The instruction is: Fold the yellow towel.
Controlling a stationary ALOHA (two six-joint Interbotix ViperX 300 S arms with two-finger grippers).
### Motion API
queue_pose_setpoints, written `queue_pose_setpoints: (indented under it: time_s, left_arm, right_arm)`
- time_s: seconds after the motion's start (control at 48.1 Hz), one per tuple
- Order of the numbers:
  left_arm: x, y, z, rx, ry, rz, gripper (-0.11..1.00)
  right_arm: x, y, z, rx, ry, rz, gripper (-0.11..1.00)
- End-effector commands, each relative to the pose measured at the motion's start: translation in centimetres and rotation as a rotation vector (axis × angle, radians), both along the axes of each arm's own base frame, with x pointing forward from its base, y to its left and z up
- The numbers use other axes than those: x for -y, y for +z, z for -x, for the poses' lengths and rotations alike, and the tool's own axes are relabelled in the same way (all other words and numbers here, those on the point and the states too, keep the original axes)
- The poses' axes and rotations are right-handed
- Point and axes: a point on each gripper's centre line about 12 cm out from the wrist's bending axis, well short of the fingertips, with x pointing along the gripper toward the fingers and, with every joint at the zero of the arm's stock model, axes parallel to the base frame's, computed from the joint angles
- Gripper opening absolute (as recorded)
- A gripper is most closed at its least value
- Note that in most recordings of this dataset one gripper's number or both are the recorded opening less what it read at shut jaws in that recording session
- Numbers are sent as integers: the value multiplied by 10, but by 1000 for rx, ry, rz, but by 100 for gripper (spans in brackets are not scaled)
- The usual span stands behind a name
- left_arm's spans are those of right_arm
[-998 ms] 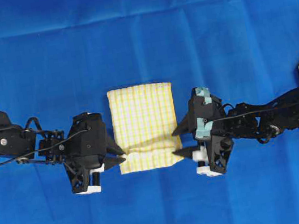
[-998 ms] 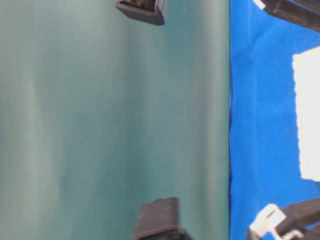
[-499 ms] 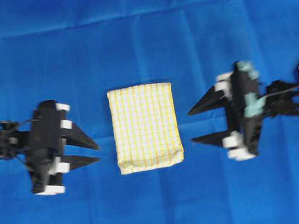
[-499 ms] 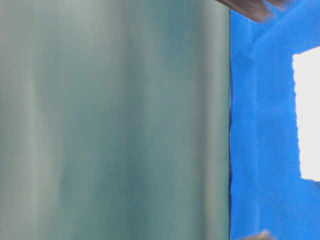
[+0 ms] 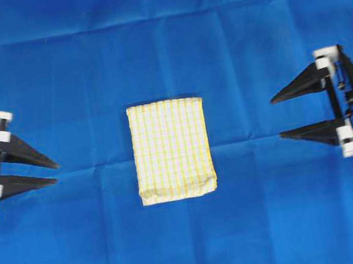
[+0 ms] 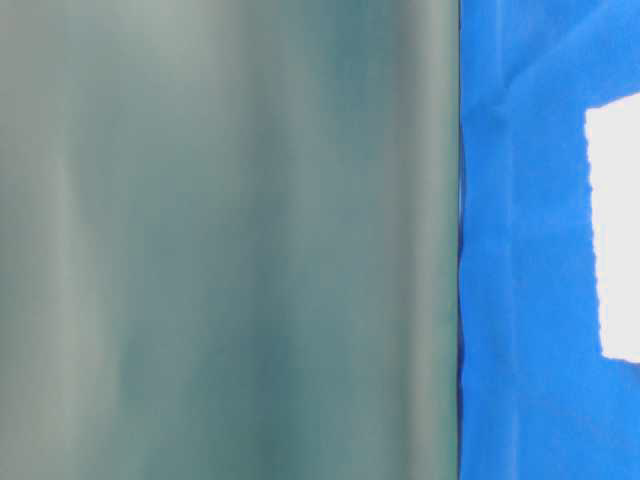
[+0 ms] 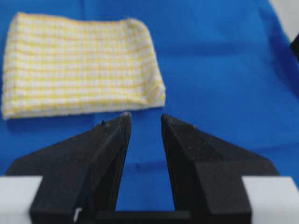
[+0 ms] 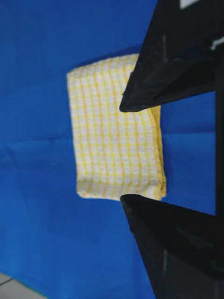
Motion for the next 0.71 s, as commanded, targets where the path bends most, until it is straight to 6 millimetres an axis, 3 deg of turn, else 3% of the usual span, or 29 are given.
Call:
queue_pose_setpoints:
  time_s: [0.0, 0.208, 0.416, 0.686]
  left_arm:
    - [-3, 10, 10, 66, -6, -7, 26]
    - [-8, 11, 29, 118, -14, -36, 25]
    - [-17, -3, 41, 104, 15, -49, 25]
    - [-21, -14, 51, 108, 29, -50, 25]
  right_arm:
    - [1, 6, 5, 34, 4, -2, 71]
    - [6, -2, 19, 48, 7, 21, 71]
    - [10, -19, 27, 16, -3, 38, 71]
    - [14, -26, 30, 11, -25, 47, 71]
